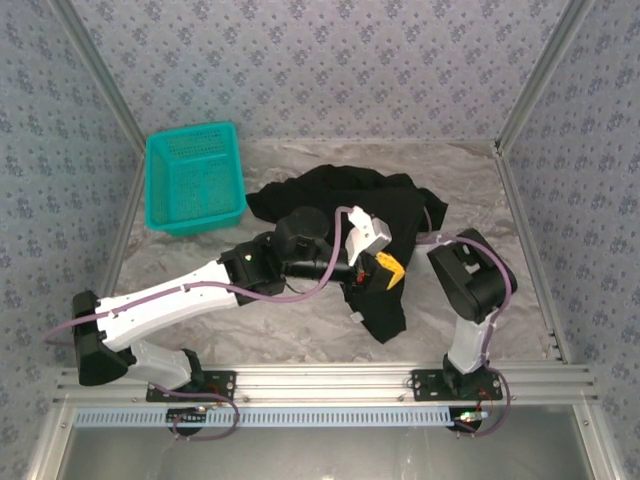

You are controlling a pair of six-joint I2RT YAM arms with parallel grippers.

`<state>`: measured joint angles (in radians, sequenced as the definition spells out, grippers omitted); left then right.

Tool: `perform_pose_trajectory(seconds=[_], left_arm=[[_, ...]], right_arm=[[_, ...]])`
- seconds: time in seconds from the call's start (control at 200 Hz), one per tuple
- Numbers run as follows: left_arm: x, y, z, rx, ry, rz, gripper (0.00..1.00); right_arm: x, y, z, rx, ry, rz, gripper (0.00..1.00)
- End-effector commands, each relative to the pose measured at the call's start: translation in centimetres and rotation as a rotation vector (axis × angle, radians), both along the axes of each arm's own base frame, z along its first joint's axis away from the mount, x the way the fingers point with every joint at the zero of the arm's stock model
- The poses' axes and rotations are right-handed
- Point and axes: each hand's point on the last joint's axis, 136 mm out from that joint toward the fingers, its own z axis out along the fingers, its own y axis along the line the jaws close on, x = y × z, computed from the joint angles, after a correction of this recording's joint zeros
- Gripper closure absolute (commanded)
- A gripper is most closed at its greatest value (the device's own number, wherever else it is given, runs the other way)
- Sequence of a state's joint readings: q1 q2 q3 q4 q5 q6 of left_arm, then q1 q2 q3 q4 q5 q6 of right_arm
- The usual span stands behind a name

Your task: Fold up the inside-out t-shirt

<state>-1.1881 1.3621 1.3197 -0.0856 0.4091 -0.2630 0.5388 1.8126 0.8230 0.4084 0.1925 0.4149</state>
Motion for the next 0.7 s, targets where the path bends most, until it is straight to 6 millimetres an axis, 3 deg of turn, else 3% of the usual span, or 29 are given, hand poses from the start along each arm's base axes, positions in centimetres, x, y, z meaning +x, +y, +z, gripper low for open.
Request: perform_pose_trajectory(seconds=[0.0,0.13,0.24,0.385,0.695], left_arm=[[-2.4,0.1,3.0,-0.119,-0.021,-0.093,1.00],[-2.9,-0.5,2.8,-0.118,-0.023,-0.122,1.00],[-2.9,-0.9,2.5,-0.109,-0.025,-0.126,1.00],[-3.5,-1.1,2.8,-0.131,-0.022,-0.166,1.00],[-5.5,0.1,6.1,-0.207,-0.076,-0.223,1.00]], right_arm=[[0.0,-0.4,1.4,0.092,-0.031,0.003,0.54],[1.4,1.0,2.9,0.169,-0.080,0.020,0.54],[3.1,0.5,3.3,0.192,-0.106,-0.055,0.53],[5.1,-0.2,2.0,0.207,-0.049,-0.169,0.49],[8.1,-0.2,0.2,0.150,0.044,-0.258,0.44]])
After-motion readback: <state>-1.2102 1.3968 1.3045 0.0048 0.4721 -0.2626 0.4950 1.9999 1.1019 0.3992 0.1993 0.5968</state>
